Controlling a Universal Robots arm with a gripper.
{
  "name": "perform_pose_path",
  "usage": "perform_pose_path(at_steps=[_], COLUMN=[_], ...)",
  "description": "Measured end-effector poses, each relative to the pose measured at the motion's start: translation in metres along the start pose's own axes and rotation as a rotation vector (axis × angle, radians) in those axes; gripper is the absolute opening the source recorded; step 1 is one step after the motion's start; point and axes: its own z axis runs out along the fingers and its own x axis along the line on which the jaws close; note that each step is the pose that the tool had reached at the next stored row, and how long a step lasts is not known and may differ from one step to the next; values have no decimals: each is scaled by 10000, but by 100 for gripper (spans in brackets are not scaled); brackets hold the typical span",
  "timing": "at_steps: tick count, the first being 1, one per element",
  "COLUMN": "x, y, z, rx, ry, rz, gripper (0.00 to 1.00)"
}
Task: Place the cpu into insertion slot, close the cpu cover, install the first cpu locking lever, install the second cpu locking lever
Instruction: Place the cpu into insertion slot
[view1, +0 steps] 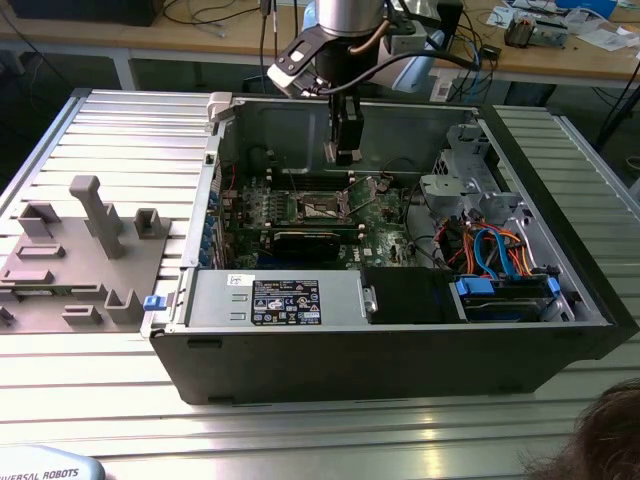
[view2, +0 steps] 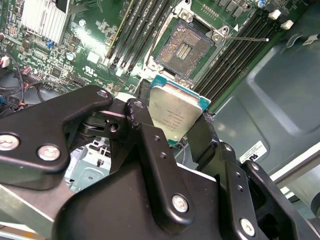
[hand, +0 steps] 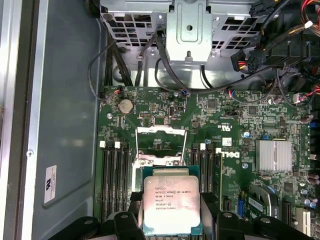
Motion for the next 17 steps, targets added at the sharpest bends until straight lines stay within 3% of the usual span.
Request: perform_pose_path(at_steps=[3,5,17], x=[0,-1,-1], y=[0,-8,-12], z=[6,84,136], rx=[0,0,0], ry=[0,0,0], rz=[0,0,0], gripper=[54,54,54])
